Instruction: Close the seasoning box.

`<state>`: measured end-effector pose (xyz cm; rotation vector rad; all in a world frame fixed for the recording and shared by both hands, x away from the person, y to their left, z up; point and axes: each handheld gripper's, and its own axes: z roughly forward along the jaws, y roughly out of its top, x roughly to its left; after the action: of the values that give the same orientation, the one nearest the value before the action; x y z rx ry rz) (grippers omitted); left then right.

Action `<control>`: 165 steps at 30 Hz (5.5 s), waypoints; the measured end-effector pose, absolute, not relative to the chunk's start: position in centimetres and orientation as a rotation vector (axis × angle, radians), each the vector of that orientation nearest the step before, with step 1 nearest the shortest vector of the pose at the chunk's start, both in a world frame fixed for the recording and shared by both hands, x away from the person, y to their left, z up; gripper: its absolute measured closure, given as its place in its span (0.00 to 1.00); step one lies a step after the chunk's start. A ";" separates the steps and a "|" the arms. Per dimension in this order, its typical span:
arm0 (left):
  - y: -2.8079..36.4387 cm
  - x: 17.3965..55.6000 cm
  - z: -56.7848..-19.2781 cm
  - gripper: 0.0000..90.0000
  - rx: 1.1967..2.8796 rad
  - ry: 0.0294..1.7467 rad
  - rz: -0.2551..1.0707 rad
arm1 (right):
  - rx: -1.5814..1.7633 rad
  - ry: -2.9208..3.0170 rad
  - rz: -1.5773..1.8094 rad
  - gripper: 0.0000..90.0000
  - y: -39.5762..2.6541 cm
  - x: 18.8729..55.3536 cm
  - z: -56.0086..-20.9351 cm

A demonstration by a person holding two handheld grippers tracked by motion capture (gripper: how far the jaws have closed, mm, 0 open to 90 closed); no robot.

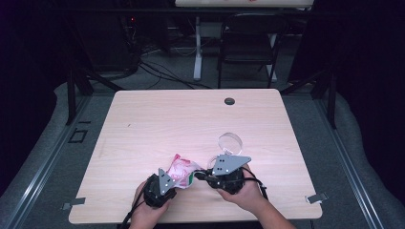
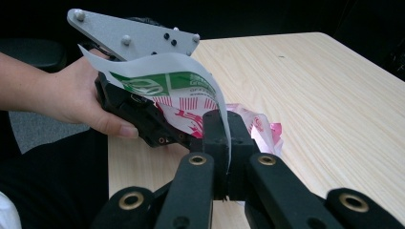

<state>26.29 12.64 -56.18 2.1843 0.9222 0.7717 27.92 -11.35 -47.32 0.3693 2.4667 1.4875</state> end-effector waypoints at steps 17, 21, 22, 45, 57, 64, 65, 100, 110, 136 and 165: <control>12.7 26.2 -55.8 0.63 2.187 0.897 0.843 | 0.379 2.465 1.479 1.00 -11.6 27.9 -47.3; 12.7 26.4 -55.5 0.63 2.174 0.888 0.852 | 0.384 2.457 1.489 1.00 -11.7 27.9 -47.1; 12.7 26.5 -55.4 0.63 2.183 0.880 0.856 | 0.385 2.453 1.490 1.00 -11.7 27.9 -47.0; 10.8 29.2 -53.1 0.63 2.212 0.739 0.996 | 0.451 2.365 1.463 1.00 -13.9 28.6 -45.8; 10.8 29.2 -54.0 0.63 2.246 0.734 1.003 | 0.470 2.388 1.418 0.96 -14.0 28.7 -46.7; 10.8 29.3 -53.7 0.64 2.236 0.739 1.008 | 0.450 2.376 1.432 0.88 -14.2 28.2 -46.5; 10.7 29.3 -53.7 0.64 2.235 0.739 1.013 | 0.443 2.373 1.436 0.87 -14.2 28.1 -46.4; 10.3 29.2 -53.7 0.64 2.266 0.685 1.092 | 0.390 2.358 1.326 1.00 -13.5 27.2 -46.2; 10.3 29.3 -53.7 0.64 2.261 0.684 1.113 | 0.445 2.363 1.351 1.00 -13.6 27.5 -46.3; 9.8 29.1 -53.7 0.65 2.258 0.637 1.218 | 0.577 2.351 1.375 1.00 -15.0 28.8 -47.5; 9.3 28.7 -53.0 0.65 2.242 0.545 1.412 | 0.579 2.340 1.372 1.00 -15.4 28.2 -47.9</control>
<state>28.71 9.27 -52.98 2.2423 0.5446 1.4124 28.23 -15.44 -47.85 0.5793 2.3396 1.3725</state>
